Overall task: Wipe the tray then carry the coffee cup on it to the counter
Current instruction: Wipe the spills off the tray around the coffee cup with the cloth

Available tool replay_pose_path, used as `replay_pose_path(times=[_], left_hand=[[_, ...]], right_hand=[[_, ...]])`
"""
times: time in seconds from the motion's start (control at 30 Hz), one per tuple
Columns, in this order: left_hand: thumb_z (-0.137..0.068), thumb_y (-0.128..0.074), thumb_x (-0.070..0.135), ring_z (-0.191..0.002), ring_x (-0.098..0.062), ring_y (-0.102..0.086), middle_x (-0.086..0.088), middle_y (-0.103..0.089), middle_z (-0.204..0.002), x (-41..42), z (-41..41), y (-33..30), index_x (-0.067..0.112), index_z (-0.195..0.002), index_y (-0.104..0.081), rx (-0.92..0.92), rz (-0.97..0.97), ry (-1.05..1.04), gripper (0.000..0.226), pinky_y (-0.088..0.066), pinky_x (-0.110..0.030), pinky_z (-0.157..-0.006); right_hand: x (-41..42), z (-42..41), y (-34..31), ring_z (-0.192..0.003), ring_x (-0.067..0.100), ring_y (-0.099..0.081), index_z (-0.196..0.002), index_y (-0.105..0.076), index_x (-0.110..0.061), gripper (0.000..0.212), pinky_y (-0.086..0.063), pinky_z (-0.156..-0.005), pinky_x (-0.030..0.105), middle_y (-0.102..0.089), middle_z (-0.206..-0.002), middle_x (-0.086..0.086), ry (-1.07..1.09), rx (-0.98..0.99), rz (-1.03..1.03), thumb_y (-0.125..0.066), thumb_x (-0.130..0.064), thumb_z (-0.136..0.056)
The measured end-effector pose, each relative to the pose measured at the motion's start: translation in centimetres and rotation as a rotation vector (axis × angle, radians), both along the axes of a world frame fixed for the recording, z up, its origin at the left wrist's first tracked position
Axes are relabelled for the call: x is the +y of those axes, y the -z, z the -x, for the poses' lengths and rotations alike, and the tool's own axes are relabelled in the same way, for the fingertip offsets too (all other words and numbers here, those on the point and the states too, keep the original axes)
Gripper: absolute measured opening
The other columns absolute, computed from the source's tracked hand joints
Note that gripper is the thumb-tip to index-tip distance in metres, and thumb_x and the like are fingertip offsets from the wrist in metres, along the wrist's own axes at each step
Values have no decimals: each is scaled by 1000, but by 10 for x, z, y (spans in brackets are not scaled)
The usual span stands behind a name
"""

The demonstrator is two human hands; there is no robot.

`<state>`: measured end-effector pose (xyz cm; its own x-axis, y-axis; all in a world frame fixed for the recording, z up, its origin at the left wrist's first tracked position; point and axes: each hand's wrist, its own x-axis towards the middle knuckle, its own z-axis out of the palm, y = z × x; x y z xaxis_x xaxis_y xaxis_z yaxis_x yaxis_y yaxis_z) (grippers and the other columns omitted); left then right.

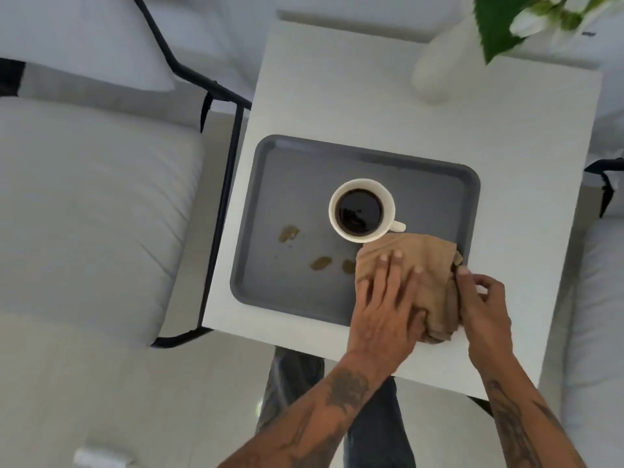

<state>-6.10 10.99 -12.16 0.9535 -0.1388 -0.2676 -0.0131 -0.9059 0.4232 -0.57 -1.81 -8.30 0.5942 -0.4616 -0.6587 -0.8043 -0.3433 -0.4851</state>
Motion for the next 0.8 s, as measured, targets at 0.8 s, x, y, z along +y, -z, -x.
replay_pose_path(times=[0.8], left_hand=[[-103,-31,46,-152,-21,-7,-3,-13,-164,114,11,3,28,-155,-22,-16,-103,176,56,-20,-44,-120]], right_hand=[[0,-43,19,-87,35,-56,-109,-38,-10,14,-48,-73,47,-54,-101,16,-487,163,308,-43,-14,-97]])
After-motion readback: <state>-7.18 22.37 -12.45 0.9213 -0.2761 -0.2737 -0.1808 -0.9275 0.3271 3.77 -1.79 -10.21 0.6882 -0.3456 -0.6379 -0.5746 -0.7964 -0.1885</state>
